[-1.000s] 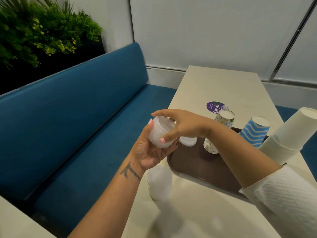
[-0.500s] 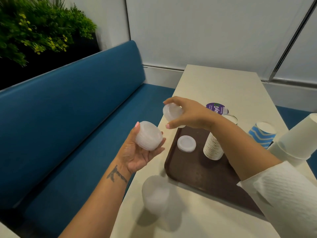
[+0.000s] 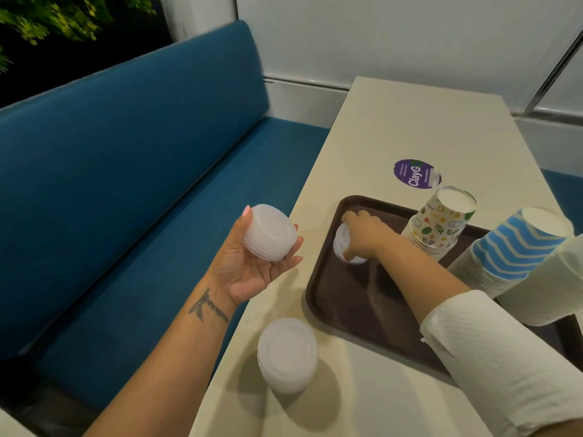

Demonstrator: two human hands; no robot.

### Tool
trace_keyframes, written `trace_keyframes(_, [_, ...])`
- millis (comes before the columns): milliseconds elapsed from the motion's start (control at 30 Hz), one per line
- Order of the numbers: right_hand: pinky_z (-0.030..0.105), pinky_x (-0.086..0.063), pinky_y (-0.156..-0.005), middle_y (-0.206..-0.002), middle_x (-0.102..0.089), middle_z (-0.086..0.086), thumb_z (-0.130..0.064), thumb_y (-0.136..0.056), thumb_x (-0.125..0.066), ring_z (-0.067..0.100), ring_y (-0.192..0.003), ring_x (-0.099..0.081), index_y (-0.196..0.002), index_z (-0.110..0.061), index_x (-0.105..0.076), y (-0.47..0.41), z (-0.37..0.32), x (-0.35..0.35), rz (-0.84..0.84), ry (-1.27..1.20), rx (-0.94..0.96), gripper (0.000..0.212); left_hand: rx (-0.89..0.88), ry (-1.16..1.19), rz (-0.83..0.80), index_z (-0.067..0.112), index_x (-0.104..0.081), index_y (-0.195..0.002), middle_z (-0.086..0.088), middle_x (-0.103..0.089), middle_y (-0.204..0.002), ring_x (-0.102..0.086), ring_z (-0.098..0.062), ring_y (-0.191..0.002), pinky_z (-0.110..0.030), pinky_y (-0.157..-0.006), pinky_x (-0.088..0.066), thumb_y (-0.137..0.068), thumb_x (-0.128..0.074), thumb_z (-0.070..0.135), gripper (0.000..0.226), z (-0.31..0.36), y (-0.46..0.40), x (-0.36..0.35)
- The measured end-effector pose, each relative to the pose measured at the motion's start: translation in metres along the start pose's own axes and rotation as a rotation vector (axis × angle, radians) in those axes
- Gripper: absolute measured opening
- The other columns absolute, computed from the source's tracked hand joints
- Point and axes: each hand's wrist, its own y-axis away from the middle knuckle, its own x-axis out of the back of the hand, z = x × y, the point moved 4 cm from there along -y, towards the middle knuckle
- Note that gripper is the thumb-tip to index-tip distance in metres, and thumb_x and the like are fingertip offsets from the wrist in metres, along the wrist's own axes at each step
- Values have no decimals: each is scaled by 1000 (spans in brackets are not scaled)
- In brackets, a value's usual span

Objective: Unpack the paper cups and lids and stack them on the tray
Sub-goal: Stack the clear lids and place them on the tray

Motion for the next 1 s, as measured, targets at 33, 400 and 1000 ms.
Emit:
trace_keyframes(33, [39, -43, -101, -145, -36, 12, -30, -74, -79, 34, -130, -41, -145, -15, -28, -1, 1, -2, -3, -7, 4, 88, 4, 2, -5, 11, -55, -123, -17, -65, -111, -68, -34, -94, -47, -68, -60, -33, -95, 45, 105, -1, -2, 0])
trace_keyframes(400, [41, -41, -104, -149, -33, 9, -36, -74, -80, 33, -132, -40, -147, -19, -27, -6, 5, -16, -52, -65, 25, 91, 30, -1, -24, 11, -59, -116, -17, -68, -106, -68, -34, -92, -49, -71, -60, -32, -96, 44, 98, -9, -12, -1])
trace_keyframes(1000, [27, -41, -95, -133, -48, -15, -46, -86, -64, 8, -119, -47, -128, -37, -49, 37, -56, 48, 46, -797, 394, 46, 45, -106, -6, 14, -65, -114, -16, -67, -106, -65, -36, -98, -51, -82, -56, -35, -94, 49, 90, -16, -19, -9])
